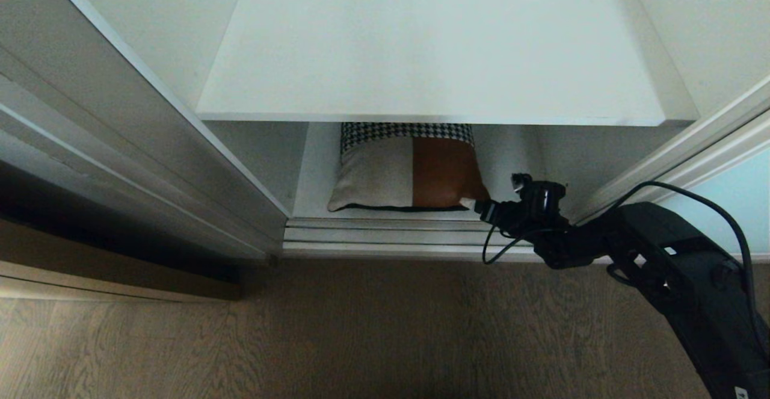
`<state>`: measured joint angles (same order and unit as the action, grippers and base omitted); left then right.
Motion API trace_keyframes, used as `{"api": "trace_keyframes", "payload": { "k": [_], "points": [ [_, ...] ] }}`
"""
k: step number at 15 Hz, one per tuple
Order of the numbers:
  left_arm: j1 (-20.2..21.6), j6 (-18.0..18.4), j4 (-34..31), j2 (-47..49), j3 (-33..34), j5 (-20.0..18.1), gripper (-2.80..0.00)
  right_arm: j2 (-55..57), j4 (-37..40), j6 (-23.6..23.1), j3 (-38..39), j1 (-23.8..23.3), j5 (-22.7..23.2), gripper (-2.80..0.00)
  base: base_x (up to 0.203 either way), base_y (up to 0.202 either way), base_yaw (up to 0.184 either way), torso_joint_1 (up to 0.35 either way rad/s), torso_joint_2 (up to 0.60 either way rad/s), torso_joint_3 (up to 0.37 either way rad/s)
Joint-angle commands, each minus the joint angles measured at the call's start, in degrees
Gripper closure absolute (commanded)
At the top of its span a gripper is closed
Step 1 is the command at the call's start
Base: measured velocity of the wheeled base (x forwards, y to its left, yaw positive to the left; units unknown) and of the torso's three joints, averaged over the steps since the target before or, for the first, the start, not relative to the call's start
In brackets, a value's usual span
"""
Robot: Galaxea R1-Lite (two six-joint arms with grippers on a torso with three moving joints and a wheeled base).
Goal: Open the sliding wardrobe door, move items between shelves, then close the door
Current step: Place the pillow on the higher shelf
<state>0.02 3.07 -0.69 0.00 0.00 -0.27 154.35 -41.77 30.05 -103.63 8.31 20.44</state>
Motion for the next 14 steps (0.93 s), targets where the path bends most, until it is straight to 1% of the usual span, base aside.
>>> {"api": "trace_keyframes", "payload": {
  "k": [1,8,14],
  "points": [
    [0.1,0.0,0.0,0.1,0.1,0.0,0.00,0.6,0.3,0.1,-1.1,-1.2,0.0,-2.80,0.000,0.000,0.000,0.000,0.00,0.000],
    [0.0,0.0,0.0,0.1,0.1,0.0,0.00,3.2,3.3,0.1,-7.1,-1.4,0.1,-2.80,0.000,0.000,0.000,0.000,0.00,0.000],
    [0.1,0.0,0.0,0.1,0.1,0.0,0.00,2.5,3.7,0.1,-7.4,-1.3,0.6,-2.80,0.000,0.000,0.000,0.000,0.00,0.000]
  ]
}}
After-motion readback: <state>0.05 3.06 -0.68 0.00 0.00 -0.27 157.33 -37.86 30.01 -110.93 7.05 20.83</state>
